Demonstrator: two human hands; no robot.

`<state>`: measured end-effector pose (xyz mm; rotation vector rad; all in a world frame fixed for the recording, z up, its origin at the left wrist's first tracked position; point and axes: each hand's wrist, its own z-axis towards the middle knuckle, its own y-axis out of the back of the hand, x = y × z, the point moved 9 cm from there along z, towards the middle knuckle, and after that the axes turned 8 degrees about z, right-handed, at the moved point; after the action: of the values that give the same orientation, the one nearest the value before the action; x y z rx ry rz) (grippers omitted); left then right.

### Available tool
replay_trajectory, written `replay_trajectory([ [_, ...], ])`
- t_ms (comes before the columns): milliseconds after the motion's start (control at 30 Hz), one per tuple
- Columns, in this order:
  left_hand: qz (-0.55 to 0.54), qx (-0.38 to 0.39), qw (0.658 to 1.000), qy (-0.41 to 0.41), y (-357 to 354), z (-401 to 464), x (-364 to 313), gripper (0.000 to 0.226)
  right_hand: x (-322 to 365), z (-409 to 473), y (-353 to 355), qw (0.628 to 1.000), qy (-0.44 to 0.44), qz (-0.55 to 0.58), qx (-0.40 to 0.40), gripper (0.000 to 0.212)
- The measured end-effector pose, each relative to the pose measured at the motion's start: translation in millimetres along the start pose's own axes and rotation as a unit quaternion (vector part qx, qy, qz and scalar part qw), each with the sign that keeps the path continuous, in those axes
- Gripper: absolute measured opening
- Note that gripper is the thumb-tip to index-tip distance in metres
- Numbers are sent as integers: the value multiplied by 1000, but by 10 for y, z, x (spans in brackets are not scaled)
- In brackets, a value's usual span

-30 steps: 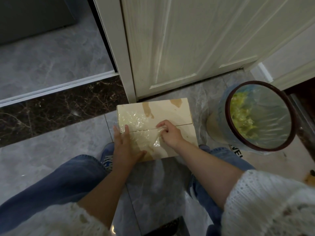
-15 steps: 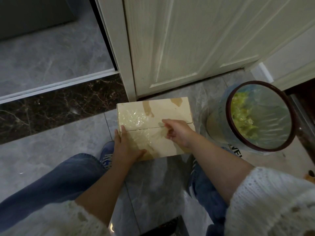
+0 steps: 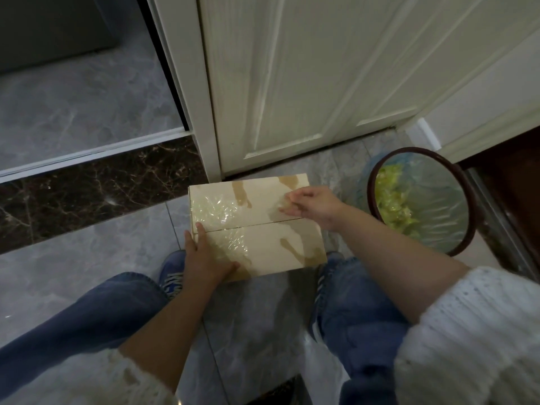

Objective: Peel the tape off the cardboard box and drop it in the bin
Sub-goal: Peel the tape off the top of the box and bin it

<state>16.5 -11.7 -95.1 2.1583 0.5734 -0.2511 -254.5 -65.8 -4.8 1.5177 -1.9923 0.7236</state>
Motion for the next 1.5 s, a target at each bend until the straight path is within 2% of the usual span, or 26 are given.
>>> replay_trajectory([
  [100, 0, -3, 1000, 0, 11, -11, -21, 140, 486, -98, 293, 997, 49, -34, -41, 27],
  [167, 1, 2, 1000, -6, -8, -4, -27, 139, 786, -170, 603, 988, 85, -71, -104, 28],
  [300, 23, 2, 1000, -12, -16, 32, -1, 142, 990, -319, 1246, 966, 77, -36, -245, 30],
  [400, 38, 16, 999, -34, -24, -27, -108, 119, 824, -401, 1445, 953, 52, -10, -299, 29],
  [433, 36, 16, 999, -27, -4, -46, -125, 118, 735, -411, 1405, 956, 42, -11, -291, 29],
  [567, -2, 0, 1000, 11, -24, 37, 17, 141, 500, -355, 1048, 966, -8, -111, -233, 37],
  [667, 9, 0, 1000, 17, -30, 46, 29, 144, 348, -239, 696, 977, -26, -123, -172, 39],
  [733, 5, -8, 1000, 7, -14, 45, 11, 147, 268, -179, 450, 978, -23, -170, -121, 37],
  [833, -5, -6, 1000, 2, -15, 48, 12, 147, 214, -148, 147, 937, -20, -344, -45, 34],
  [900, -9, -5, 1000, -5, -24, 55, 8, 146, 174, -141, 29, 919, -18, -393, -10, 27],
  [1033, 1, -7, 1000, -13, -20, 38, -4, 143, 12, -178, -71, 965, -15, -254, 61, 29],
  [1100, 1, -13, 1000, -16, -18, 36, 0, 143, -68, -213, -96, 986, -32, -127, 100, 45],
  [1133, 2, -11, 1000, -13, -21, 31, 6, 142, -85, -225, -103, 988, -38, -104, 110, 54],
  [1167, 2, -10, 1000, -11, -25, 32, 20, 142, -84, -221, -105, 987, -39, -109, 108, 56],
  [1300, -4, -5, 1000, -6, -35, 27, 25, 142, 10, -233, -114, 978, -19, -188, 91, 38],
  [1500, 0, -3, 1000, -6, -41, 42, 22, 142, 131, -271, -99, 984, -31, -141, 107, 53],
])
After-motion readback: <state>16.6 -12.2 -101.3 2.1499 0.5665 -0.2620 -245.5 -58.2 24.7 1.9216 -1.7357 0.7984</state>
